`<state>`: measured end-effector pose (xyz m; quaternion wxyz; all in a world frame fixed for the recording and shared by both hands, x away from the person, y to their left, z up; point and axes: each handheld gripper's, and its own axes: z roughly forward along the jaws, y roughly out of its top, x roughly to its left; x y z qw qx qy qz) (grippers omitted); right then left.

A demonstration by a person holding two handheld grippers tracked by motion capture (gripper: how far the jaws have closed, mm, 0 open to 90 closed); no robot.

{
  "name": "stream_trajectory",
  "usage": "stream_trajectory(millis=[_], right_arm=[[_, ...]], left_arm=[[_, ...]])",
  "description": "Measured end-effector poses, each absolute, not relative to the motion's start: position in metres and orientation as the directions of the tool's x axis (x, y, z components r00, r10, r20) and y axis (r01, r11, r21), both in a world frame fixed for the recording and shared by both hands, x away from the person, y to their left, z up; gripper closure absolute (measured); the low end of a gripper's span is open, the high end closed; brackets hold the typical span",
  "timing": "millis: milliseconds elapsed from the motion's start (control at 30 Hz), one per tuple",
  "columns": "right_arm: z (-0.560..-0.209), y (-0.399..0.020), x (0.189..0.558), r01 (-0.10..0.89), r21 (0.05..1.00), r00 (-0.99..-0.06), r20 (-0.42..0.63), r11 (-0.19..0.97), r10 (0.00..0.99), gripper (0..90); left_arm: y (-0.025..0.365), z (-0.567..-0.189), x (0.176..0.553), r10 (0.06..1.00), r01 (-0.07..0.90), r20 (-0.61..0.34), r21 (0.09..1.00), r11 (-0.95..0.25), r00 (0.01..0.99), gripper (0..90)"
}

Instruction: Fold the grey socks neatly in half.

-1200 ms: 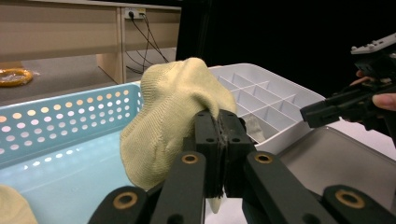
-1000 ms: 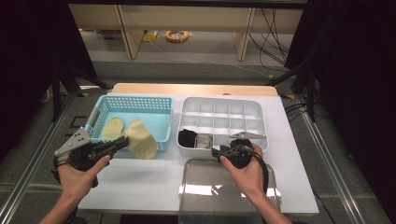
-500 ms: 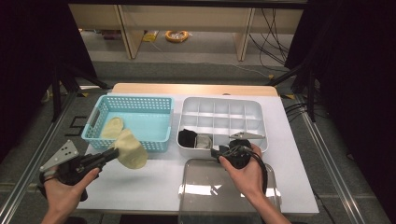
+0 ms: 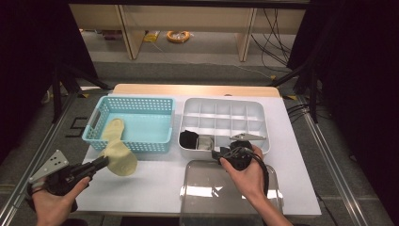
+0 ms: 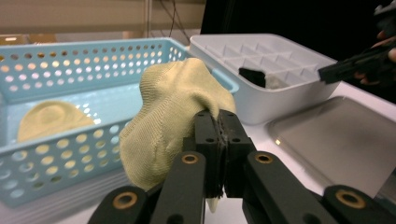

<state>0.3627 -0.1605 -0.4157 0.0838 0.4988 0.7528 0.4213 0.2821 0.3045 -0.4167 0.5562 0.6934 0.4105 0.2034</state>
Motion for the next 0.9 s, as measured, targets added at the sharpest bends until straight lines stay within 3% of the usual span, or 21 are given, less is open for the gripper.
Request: stream_trajectory(millis=[267, 567, 633, 800, 900], right_arm=[[-0.417, -0.158, 0.363, 0.68, 0.719, -0.492, 0.304, 0.143, 0.816, 59.1], [-0.416, -0.16, 0.363, 0.668, 0.728, -0.501, 0.291, 0.152, 0.815, 59.0], [-0.417, -0.16, 0.364, 0.668, 0.728, -0.5, 0.289, 0.152, 0.816, 59.0], [-0.417, -0.16, 0.363, 0.667, 0.729, -0.505, 0.292, 0.153, 0.812, 59.0], [-0.417, -0.16, 0.364, 0.664, 0.73, -0.501, 0.275, 0.161, 0.82, 59.0]], left_arm=[[0.284, -0.427, 0.292, 0.809, 0.464, -0.115, 0.861, -0.208, 0.577, 87.6], [0.234, -0.439, 0.308, 0.716, 0.491, -0.087, 0.784, -0.38, 0.693, 86.1], [0.221, -0.444, 0.309, 0.69, 0.513, -0.139, 0.773, -0.373, 0.711, 84.1], [0.193, -0.452, 0.307, 0.594, 0.477, -0.161, 0.769, -0.425, 0.788, 75.5], [0.192, -0.447, 0.306, 0.595, 0.47, -0.169, 0.789, -0.396, 0.786, 73.7]])
